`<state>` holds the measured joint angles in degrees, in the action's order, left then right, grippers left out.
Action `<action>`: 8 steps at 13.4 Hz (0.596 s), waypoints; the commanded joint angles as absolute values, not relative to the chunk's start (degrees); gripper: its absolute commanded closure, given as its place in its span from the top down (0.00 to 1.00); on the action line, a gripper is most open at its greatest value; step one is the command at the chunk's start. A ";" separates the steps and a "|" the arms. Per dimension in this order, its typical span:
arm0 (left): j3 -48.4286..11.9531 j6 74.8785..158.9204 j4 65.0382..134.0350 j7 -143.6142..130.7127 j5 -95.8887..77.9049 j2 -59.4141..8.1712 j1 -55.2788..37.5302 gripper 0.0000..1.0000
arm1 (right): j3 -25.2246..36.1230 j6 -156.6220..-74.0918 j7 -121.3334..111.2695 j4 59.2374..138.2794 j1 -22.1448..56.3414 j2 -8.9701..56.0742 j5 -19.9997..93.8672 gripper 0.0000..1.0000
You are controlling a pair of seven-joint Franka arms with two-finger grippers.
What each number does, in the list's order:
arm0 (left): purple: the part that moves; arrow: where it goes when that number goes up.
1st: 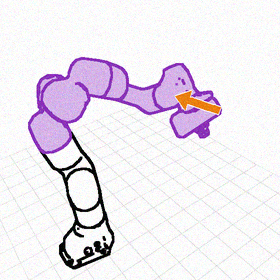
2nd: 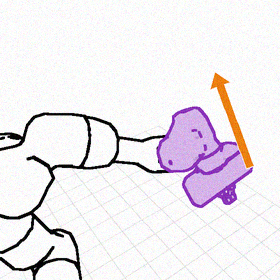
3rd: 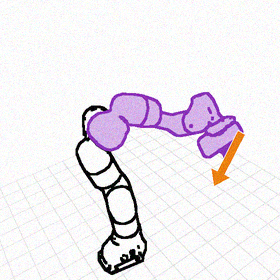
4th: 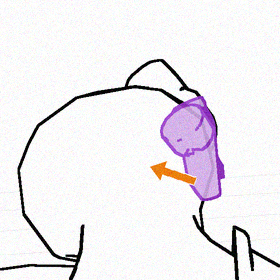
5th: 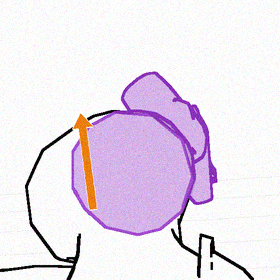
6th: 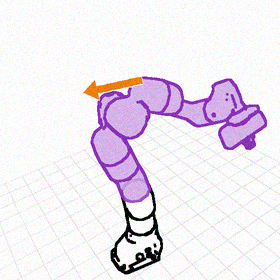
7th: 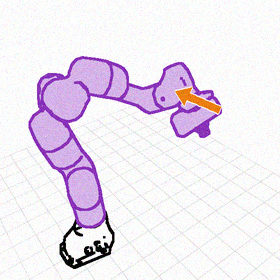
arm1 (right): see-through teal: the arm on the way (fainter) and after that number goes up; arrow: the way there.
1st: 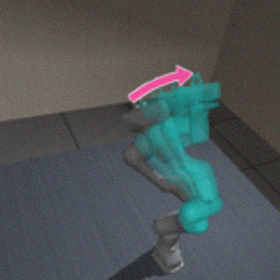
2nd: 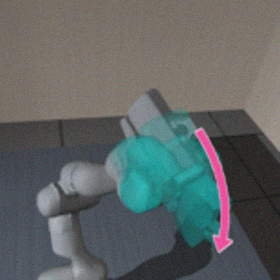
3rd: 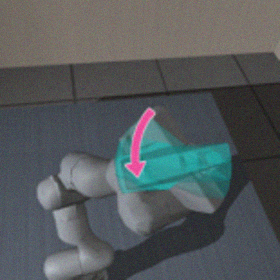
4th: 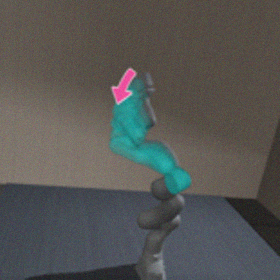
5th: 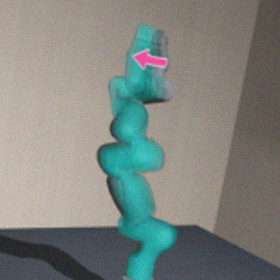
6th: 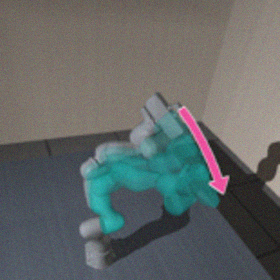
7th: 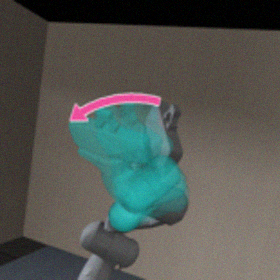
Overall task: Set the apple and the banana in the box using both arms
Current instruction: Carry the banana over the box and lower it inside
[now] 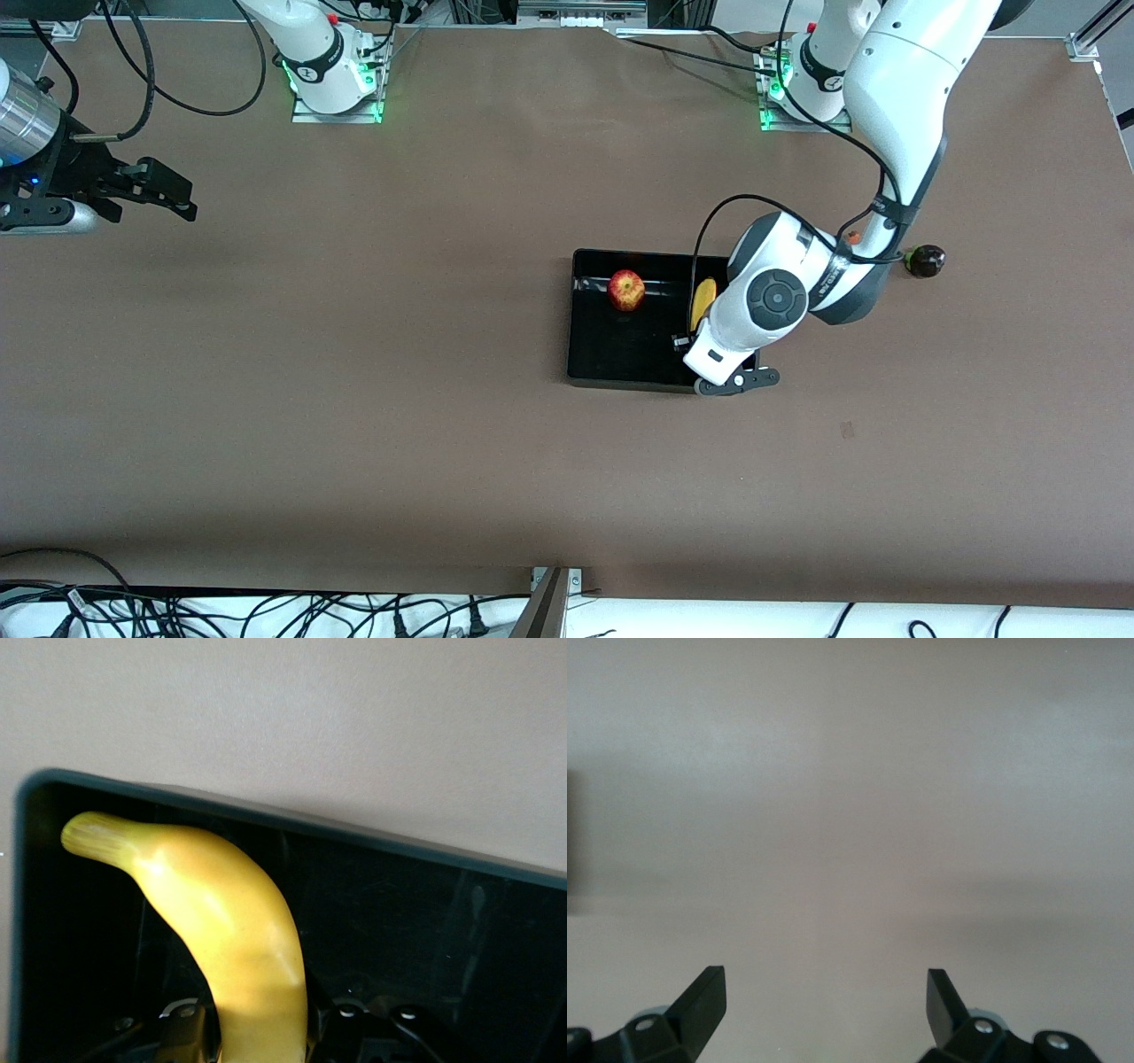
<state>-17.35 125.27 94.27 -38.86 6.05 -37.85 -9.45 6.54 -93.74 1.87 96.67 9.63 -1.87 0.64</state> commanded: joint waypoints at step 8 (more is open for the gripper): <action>-18.10 133.76 99.66 -47.44 12.72 -39.45 -10.90 0.00 | 5.80 -92.72 1.49 95.54 8.70 -1.49 -0.09 1.00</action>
